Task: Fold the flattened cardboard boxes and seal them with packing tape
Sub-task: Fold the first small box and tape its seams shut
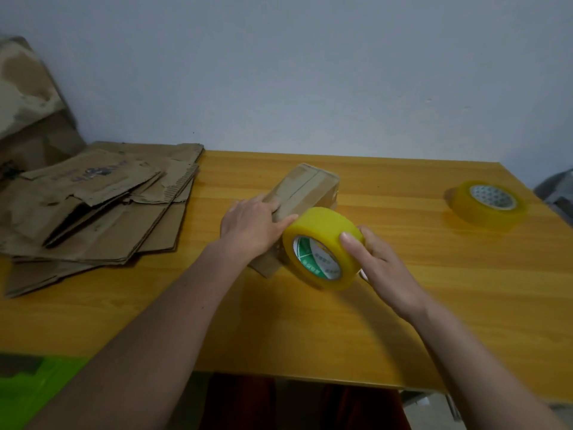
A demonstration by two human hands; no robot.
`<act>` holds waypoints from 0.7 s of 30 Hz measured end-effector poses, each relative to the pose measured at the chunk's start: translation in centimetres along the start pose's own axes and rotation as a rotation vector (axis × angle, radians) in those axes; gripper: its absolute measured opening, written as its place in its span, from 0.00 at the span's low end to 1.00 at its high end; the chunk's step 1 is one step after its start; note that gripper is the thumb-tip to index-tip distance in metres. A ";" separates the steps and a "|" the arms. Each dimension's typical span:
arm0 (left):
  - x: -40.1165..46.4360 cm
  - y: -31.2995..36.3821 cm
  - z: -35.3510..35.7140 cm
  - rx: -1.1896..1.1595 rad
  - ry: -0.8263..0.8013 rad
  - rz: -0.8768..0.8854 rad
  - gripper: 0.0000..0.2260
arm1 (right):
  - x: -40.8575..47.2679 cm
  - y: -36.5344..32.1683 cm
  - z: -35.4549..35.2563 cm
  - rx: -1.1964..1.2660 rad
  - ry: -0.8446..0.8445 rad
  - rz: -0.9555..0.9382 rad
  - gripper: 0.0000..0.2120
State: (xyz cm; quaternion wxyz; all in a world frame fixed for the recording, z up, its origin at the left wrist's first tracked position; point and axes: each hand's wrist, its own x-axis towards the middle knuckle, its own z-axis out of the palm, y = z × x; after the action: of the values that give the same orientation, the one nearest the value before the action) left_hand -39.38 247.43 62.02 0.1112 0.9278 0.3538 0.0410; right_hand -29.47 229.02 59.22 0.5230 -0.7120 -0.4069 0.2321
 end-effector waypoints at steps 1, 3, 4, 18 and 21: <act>-0.1 0.0 -0.1 0.024 -0.006 0.004 0.29 | 0.2 0.0 -0.1 -0.034 0.000 -0.001 0.38; -0.3 0.1 -0.1 0.047 -0.024 0.009 0.30 | 0.7 -0.6 -0.3 -0.083 -0.020 -0.004 0.39; -0.3 0.0 -0.1 0.047 -0.028 0.015 0.30 | 0.9 -1.0 -0.5 -0.100 -0.028 -0.005 0.39; 0.9 -1.1 0.6 -0.137 -0.061 0.003 0.38 | -1.3 0.1 -1.7 -0.042 -0.168 0.145 0.26; 1.0 -0.8 0.7 -0.161 -0.082 0.004 0.39 | -0.8 -0.9 -2.3 -0.055 -0.212 0.199 0.29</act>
State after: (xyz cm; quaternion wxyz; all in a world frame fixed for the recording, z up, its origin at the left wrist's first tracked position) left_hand -39.03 248.57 61.12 0.1996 0.9175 0.3426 0.0313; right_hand -28.45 227.18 60.82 0.4319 -0.7343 -0.3936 0.3454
